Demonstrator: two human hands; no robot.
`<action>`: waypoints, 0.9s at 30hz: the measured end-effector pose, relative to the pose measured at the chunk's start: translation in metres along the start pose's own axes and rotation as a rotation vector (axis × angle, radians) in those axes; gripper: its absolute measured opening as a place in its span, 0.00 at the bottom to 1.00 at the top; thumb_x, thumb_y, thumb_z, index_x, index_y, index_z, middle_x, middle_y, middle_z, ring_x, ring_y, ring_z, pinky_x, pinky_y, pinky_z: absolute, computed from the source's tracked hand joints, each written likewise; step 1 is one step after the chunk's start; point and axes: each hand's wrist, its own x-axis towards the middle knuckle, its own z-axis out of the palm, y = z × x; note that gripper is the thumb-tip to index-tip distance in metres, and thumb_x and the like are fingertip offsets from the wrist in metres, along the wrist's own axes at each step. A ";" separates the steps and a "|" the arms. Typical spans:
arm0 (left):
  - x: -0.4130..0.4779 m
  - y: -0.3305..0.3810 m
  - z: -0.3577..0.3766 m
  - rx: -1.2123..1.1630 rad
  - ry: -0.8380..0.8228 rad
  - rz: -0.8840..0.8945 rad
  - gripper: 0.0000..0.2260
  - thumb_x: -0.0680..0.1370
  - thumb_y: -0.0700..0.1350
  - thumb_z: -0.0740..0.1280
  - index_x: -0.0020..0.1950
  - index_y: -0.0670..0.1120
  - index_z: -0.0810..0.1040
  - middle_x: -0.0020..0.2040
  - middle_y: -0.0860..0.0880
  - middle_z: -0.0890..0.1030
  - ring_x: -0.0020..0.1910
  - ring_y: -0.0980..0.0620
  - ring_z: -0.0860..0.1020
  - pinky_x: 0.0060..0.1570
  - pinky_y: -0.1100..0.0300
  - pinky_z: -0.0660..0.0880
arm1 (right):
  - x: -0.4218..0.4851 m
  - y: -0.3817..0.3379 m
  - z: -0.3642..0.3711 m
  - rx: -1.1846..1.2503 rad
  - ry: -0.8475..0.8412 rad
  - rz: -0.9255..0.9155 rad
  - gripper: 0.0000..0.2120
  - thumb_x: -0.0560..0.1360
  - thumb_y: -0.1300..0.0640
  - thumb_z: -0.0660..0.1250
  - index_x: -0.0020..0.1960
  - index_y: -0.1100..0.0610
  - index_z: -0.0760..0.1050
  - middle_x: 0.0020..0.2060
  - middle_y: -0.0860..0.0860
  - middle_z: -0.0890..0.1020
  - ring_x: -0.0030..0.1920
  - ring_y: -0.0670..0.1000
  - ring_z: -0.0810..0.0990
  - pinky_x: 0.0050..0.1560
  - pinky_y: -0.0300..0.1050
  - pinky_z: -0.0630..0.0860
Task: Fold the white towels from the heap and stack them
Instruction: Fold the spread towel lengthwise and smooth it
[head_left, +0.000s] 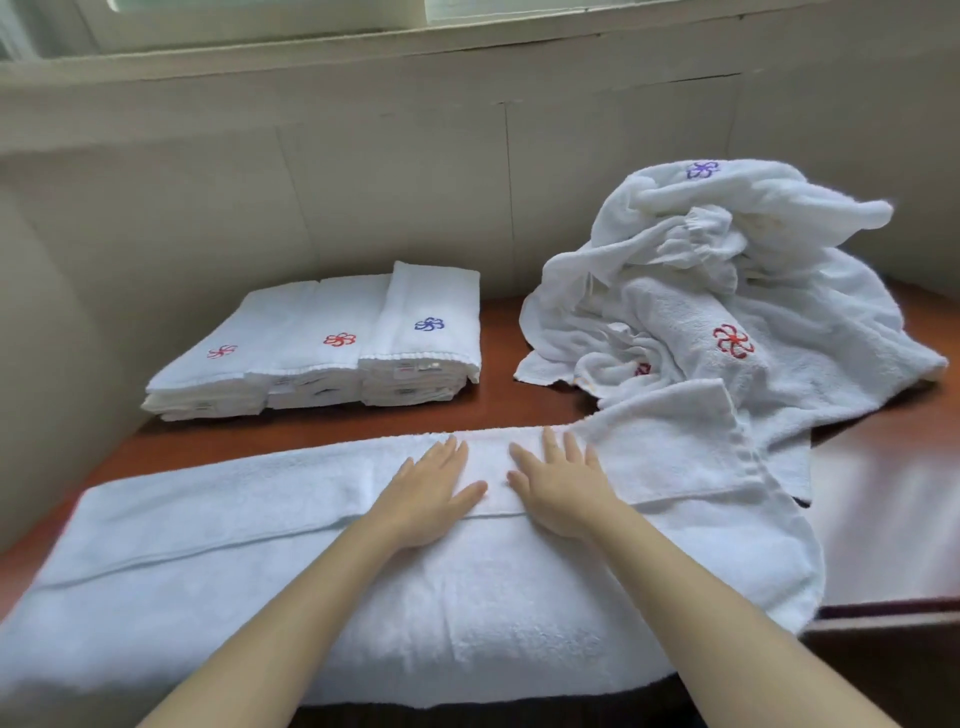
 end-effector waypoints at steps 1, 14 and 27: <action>-0.008 -0.012 0.000 0.003 0.010 -0.030 0.30 0.82 0.60 0.49 0.79 0.47 0.46 0.79 0.49 0.44 0.78 0.54 0.44 0.74 0.50 0.44 | 0.002 -0.001 0.002 0.020 -0.050 0.017 0.25 0.81 0.42 0.45 0.77 0.46 0.51 0.77 0.58 0.47 0.76 0.62 0.44 0.73 0.62 0.43; -0.115 -0.071 -0.008 0.095 0.310 0.153 0.20 0.82 0.54 0.54 0.69 0.47 0.73 0.70 0.47 0.72 0.69 0.50 0.69 0.68 0.54 0.66 | -0.021 -0.060 0.001 -0.134 0.135 -0.349 0.23 0.81 0.42 0.51 0.75 0.46 0.58 0.74 0.49 0.61 0.74 0.51 0.57 0.72 0.48 0.55; -0.206 -0.148 0.051 0.596 0.494 0.400 0.34 0.68 0.48 0.70 0.72 0.53 0.62 0.70 0.43 0.64 0.69 0.45 0.67 0.65 0.44 0.68 | -0.092 -0.137 0.039 -0.332 0.223 -0.852 0.40 0.59 0.35 0.73 0.67 0.50 0.72 0.56 0.56 0.79 0.49 0.61 0.80 0.45 0.53 0.80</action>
